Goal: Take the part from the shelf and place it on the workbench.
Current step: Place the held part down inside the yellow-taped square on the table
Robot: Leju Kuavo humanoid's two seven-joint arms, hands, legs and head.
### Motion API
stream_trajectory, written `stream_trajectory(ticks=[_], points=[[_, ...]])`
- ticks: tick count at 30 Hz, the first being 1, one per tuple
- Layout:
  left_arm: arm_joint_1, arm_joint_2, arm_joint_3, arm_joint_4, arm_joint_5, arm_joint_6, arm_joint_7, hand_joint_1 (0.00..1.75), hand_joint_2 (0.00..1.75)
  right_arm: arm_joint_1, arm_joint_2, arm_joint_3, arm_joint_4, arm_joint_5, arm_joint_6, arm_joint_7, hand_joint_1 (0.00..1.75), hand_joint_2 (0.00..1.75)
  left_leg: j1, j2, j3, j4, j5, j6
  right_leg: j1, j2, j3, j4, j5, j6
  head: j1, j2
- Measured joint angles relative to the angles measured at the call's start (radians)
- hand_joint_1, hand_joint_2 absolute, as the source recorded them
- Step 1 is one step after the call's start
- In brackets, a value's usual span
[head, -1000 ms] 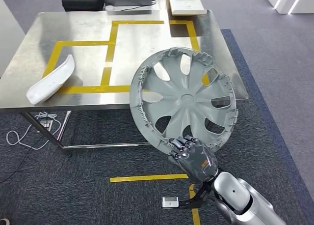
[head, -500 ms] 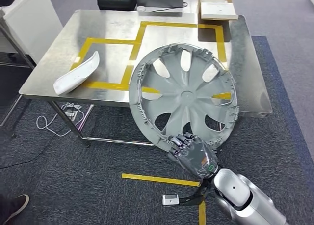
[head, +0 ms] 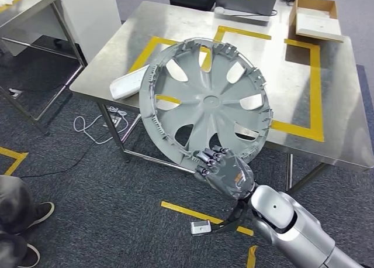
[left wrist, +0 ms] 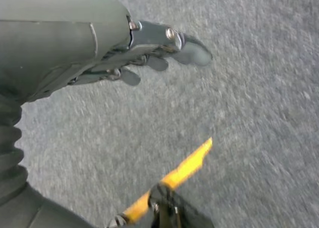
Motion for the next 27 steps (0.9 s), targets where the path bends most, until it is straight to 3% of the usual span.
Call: stream_trajectory(ticks=[2, 3, 5, 7, 8, 12, 14, 16, 18, 19, 21, 22, 24, 27], points=[[-0.003, -0.001, 0.001, 0.0, 0.005, 0.001, -0.011, 0.0, 1.75, -0.004, 0.0, 0.007, 0.014, -0.02, -0.001, -0.011, 1.75, 1.75, -0.001, -0.017, 0.001, 0.001, -0.002, 0.003, 0.0, 0.014, -0.065, 0.102, -0.021, 0.0, 0.001, 0.0], [-0.004, 0.0, 0.002, 0.0, 0.006, 0.0, -0.017, 0.0, 1.75, -0.006, 0.0, 0.01, 0.02, -0.028, -0.001, -0.015, 1.75, 1.75, -0.001, -0.025, 0.003, 0.001, -0.003, 0.003, 0.0, 0.016, -0.075, 0.104, -0.004, 0.0, 0.002, 0.0], [-0.005, 0.0, 0.003, 0.0, 0.008, -0.001, -0.024, 0.0, 1.75, -0.011, 0.0, 0.012, 0.031, -0.037, -0.002, -0.02, 1.75, 1.75, -0.001, -0.036, 0.008, 0.001, -0.006, 0.0, 0.0, 0.017, -0.044, 0.002, 0.076, -0.004, 0.002, 0.0], [-0.005, 0.001, 0.004, 0.0, 0.008, -0.002, -0.028, 0.0, 1.75, -0.019, 0.0, 0.013, 0.039, -0.041, -0.003, -0.022, 1.75, 1.75, -0.004, -0.043, 0.008, 0.005, -0.009, -0.007, 0.002, 0.02, 0.007, -0.115, 0.13, -0.009, 0.001, 0.0], [-0.005, 0.001, 0.004, 0.0, 0.008, -0.002, -0.028, 0.0, 1.75, -0.022, 0.0, 0.014, 0.041, -0.042, -0.003, -0.023, 1.75, 1.75, -0.004, -0.045, 0.006, 0.007, -0.009, -0.011, 0.003, 0.021, 0.02, -0.145, 0.137, -0.013, 0.0, 0.0], [-0.003, 0.002, 0.005, 0.001, 0.005, 0.0, -0.024, 0.0, 1.75, -0.025, 0.003, 0.018, 0.047, -0.043, -0.004, -0.024, 1.75, 1.75, -0.002, -0.041, -0.001, 0.02, -0.019, -0.03, 0.003, 0.021, 0.029, -0.16, 0.137, -0.032, -0.003, 0.0], [-0.003, 0.003, 0.005, 0.002, 0.004, 0.001, -0.022, 0.0, 1.75, -0.025, 0.004, 0.018, 0.049, -0.043, -0.005, -0.022, 1.75, 1.75, 0.001, -0.032, -0.032, 0.097, -0.065, -0.041, 0.0, 0.017, 0.034, -0.163, 0.138, -0.043, -0.006, 0.0], [-0.002, 0.003, 0.005, 0.002, 0.004, 0.001, -0.019, 0.0, 1.75, -0.024, 0.005, 0.018, 0.051, -0.044, -0.005, -0.02, 1.75, 1.75, 0.005, -0.028, -0.088, 0.225, -0.122, -0.049, 0.001, 0.014, 0.036, -0.163, 0.136, -0.047, -0.008, 0.0], [-0.001, 0.003, 0.005, 0.003, 0.004, 0.001, -0.017, 0.0, 1.75, -0.022, 0.005, 0.019, 0.054, -0.043, -0.005, -0.021, 1.75, 1.75, 0.007, -0.028, -0.113, 0.28, -0.127, -0.051, 0.001, 0.013, 0.038, -0.163, 0.135, -0.048, -0.008, 0.0], [-0.001, 0.003, 0.005, 0.003, 0.004, 0.002, -0.015, 0.0, 1.75, -0.021, 0.005, 0.019, 0.055, -0.043, -0.005, -0.021, 1.75, 1.75, 0.008, -0.027, -0.1, 0.252, -0.102, -0.05, 0.001, 0.013, 0.04, -0.163, 0.134, -0.047, -0.008, 0.0], [-0.001, 0.004, 0.005, 0.003, 0.004, 0.002, -0.014, 0.0, 1.75, -0.02, 0.005, 0.019, 0.055, -0.043, -0.005, -0.021, 1.75, 1.75, 0.008, -0.024, -0.039, 0.124, -0.037, -0.044, 0.002, 0.013, 0.045, -0.162, 0.131, -0.043, -0.008, 0.0], [-0.002, 0.004, 0.005, 0.004, 0.004, 0.002, -0.014, 0.0, 1.75, -0.021, 0.005, 0.019, 0.056, -0.043, -0.005, -0.02, 1.75, 1.75, 0.006, -0.023, -0.012, 0.064, -0.017, -0.04, 0.003, 0.013, 0.045, -0.161, 0.129, -0.039, -0.008, 0.0], [-0.003, 0.004, 0.005, 0.004, 0.002, 0.002, -0.013, 0.0, 1.75, -0.02, 0.005, 0.019, 0.056, -0.042, -0.006, -0.019, 1.75, 1.75, 0.002, -0.021, 0.01, 0.014, -0.015, -0.034, 0.006, 0.013, 0.043, -0.161, 0.127, -0.029, -0.007, 0.0], [-0.001, 0.004, 0.005, 0.004, 0.001, 0.002, -0.012, 0.0, 1.75, -0.017, 0.005, 0.018, 0.055, -0.037, -0.006, -0.017, 1.75, 1.75, 0.003, -0.022, 0.012, 0.004, -0.013, -0.02, 0.005, 0.012, 0.04, -0.161, 0.121, -0.014, -0.006, 0.0]])
